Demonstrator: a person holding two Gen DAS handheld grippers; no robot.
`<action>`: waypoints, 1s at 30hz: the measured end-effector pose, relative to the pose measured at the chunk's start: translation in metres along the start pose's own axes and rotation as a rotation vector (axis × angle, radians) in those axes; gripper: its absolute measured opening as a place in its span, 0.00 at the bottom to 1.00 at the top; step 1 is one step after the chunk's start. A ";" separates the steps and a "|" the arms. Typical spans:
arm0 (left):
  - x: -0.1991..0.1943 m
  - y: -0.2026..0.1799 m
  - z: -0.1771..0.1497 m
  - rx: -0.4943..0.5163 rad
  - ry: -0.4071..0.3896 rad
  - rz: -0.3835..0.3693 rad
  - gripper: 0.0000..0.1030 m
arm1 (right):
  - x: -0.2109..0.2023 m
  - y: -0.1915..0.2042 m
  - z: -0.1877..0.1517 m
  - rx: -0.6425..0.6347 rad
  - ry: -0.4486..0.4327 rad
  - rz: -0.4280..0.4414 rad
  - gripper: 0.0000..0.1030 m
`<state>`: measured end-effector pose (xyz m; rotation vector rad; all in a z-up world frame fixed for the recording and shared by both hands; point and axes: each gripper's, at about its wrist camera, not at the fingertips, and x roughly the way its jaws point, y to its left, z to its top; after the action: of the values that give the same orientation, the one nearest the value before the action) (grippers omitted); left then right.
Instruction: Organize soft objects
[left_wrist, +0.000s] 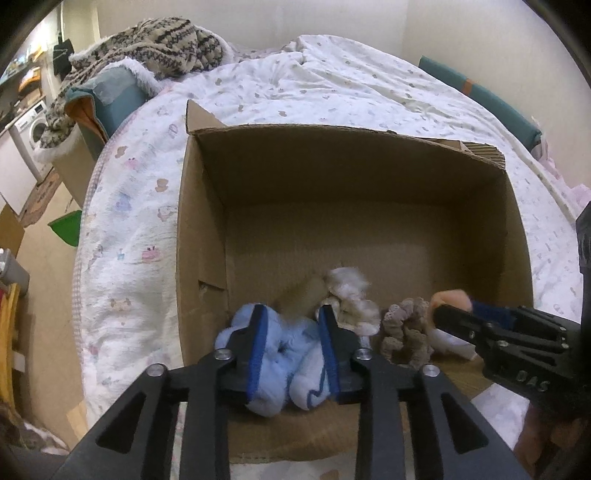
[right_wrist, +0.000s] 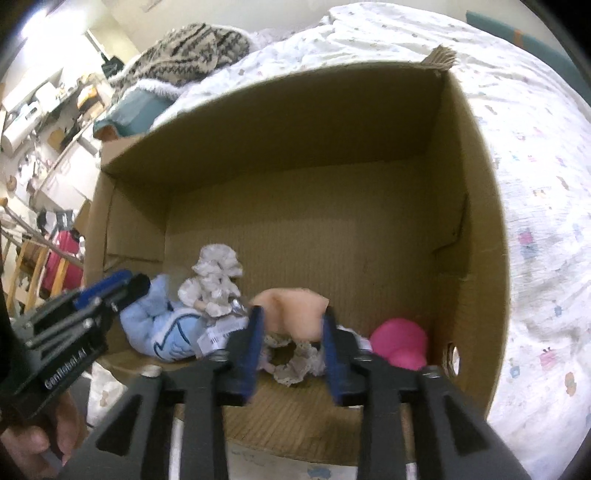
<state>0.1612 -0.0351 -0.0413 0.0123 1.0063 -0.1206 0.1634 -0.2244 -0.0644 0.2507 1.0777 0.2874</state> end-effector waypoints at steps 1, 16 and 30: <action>-0.002 0.000 0.000 -0.003 -0.005 0.006 0.35 | -0.003 -0.001 0.001 0.009 -0.016 0.005 0.59; -0.068 0.005 -0.016 -0.027 -0.144 0.040 0.58 | -0.077 0.002 -0.010 0.039 -0.215 -0.093 1.00; -0.123 0.036 -0.051 -0.108 -0.252 0.092 0.98 | -0.127 0.021 -0.061 -0.007 -0.329 -0.178 1.00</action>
<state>0.0566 0.0156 0.0338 -0.0537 0.7578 0.0166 0.0508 -0.2453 0.0196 0.1865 0.7670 0.0850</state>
